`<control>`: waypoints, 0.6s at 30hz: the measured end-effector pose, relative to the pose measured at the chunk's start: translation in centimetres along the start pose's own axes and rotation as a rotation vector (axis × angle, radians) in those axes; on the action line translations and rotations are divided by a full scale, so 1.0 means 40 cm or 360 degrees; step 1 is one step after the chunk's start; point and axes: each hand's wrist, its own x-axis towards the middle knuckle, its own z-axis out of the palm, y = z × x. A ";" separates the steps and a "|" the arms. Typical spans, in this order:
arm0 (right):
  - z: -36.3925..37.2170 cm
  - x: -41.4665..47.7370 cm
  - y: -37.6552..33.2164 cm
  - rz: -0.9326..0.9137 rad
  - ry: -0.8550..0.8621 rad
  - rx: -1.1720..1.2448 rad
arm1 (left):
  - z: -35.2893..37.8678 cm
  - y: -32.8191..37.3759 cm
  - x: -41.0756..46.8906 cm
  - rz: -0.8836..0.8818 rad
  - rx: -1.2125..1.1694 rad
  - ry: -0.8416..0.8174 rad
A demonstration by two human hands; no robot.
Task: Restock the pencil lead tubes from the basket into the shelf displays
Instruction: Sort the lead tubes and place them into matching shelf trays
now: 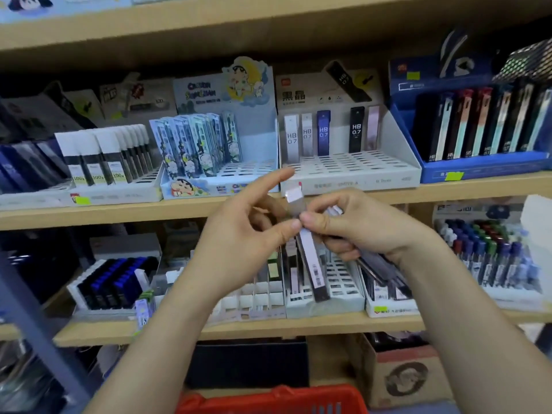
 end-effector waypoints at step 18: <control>-0.025 0.058 0.257 0.0354 0.0582 0.0655 | 0.146 -0.265 -0.016 -0.0167 -0.0042 0.0317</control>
